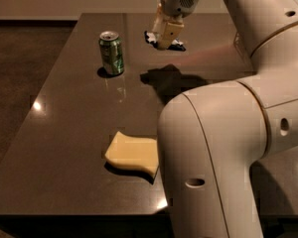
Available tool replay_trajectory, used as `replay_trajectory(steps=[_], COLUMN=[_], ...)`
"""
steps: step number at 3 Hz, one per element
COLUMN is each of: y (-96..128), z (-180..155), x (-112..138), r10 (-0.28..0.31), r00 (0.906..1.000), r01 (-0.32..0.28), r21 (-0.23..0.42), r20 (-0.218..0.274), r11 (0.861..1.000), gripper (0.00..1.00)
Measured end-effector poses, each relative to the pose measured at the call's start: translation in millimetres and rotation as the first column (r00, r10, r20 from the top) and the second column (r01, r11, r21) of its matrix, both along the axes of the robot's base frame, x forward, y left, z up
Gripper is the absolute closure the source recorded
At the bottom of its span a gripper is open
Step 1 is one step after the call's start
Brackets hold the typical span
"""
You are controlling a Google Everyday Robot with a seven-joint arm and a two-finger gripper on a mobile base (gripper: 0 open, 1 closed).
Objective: Pick rxbar blueberry
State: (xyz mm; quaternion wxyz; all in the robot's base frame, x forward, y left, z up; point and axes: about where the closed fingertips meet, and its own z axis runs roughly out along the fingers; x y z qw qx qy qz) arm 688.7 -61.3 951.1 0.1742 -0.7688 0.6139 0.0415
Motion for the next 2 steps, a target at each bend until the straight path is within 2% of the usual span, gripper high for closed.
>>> replay_trajectory(steps=[1, 2], y=[17.4, 21.2], z=[20.2, 19.6], x=[0.0, 7.0], r10=[-0.026, -0.033], r00=[0.9993, 0.9983], r01=[0.024, 0.029], r21=[0.070, 0.082], r20=[0.028, 0.047], r11=[0.997, 0.996], gripper=[1.00, 1.00])
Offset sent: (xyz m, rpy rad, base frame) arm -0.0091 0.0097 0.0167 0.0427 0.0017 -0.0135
